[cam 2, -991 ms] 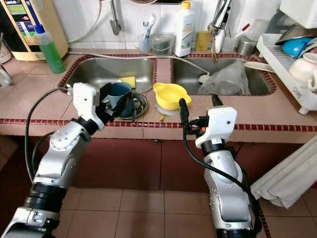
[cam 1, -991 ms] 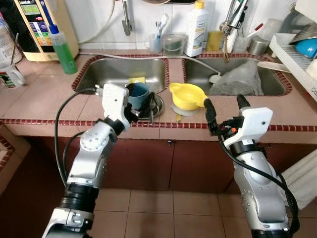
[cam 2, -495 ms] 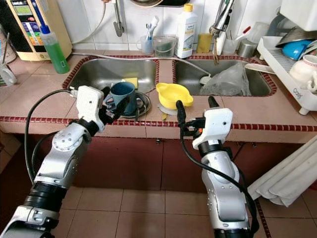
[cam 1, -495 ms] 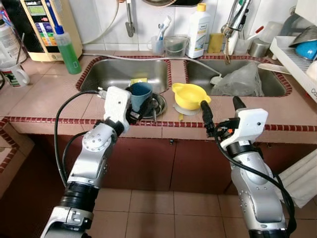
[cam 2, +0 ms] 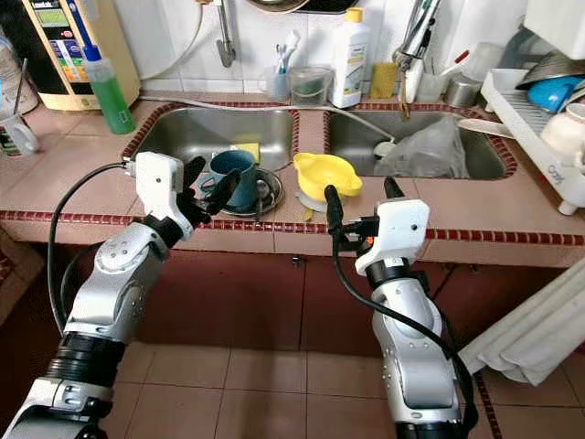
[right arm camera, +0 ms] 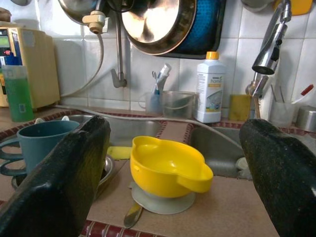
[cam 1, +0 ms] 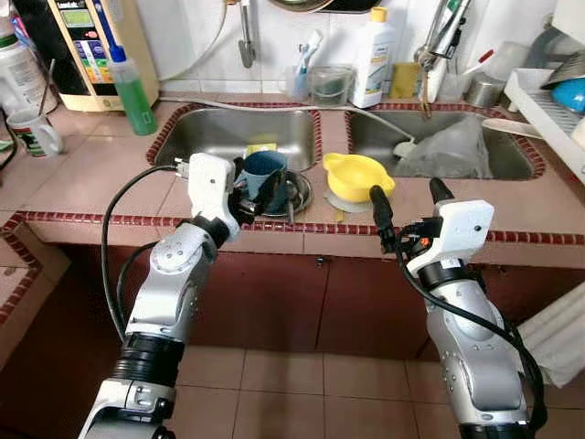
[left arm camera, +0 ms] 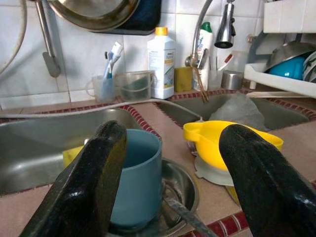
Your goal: Kitchen organization
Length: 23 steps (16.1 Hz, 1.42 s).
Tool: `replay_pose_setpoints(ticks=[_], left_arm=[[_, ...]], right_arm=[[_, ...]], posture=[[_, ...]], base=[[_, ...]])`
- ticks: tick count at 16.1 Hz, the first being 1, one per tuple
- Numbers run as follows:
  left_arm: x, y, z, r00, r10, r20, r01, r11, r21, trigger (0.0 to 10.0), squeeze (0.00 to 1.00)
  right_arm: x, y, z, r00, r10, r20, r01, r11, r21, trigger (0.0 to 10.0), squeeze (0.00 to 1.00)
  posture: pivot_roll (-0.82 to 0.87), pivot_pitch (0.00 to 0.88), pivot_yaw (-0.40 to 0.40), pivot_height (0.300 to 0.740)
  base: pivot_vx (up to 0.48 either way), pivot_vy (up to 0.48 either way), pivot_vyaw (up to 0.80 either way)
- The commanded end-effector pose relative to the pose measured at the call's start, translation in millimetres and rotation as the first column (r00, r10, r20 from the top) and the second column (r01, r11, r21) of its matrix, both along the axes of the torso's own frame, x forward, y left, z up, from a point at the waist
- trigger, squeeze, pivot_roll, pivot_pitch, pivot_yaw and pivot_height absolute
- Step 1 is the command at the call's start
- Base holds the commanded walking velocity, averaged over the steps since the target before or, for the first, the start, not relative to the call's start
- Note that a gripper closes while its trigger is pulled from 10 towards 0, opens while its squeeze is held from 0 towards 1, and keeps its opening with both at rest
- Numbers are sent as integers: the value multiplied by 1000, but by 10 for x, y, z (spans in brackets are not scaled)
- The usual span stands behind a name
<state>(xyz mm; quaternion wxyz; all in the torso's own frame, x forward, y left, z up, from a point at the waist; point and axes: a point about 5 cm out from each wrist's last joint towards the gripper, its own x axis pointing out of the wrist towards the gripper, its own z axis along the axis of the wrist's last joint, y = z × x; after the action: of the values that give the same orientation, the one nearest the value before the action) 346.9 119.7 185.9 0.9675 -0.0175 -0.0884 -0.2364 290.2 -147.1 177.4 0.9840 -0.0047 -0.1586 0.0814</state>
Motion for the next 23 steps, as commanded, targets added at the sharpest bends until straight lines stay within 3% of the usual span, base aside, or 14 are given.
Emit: replay_pose_setpoints(ticks=[1, 12, 23], left_arm=[[-15, 42, 39, 1000, 10, 9, -10, 1000, -8, 10000, 0], [-34, 76, 43, 1000, 23, 2, -23, 1000, -17, 10000, 0], [-29, 95, 92, 999, 42, 24, -41, 998, -54, 10000, 0]], right_arm=[[-4, 14, 61, 1000, 13, 20, -13, 1000, -2, 10000, 0], [9, 15, 69, 1000, 20, 17, -20, 1000, 0, 10000, 0], [34, 22, 92, 999, 37, 21, -37, 999, -2, 10000, 0]], posture=[[-63, 23, 37, 740], [-55, 33, 32, 740], [-51, 31, 22, 740]], base=[[0, 0, 0], [0, 0, 0], [335, 0, 0]])
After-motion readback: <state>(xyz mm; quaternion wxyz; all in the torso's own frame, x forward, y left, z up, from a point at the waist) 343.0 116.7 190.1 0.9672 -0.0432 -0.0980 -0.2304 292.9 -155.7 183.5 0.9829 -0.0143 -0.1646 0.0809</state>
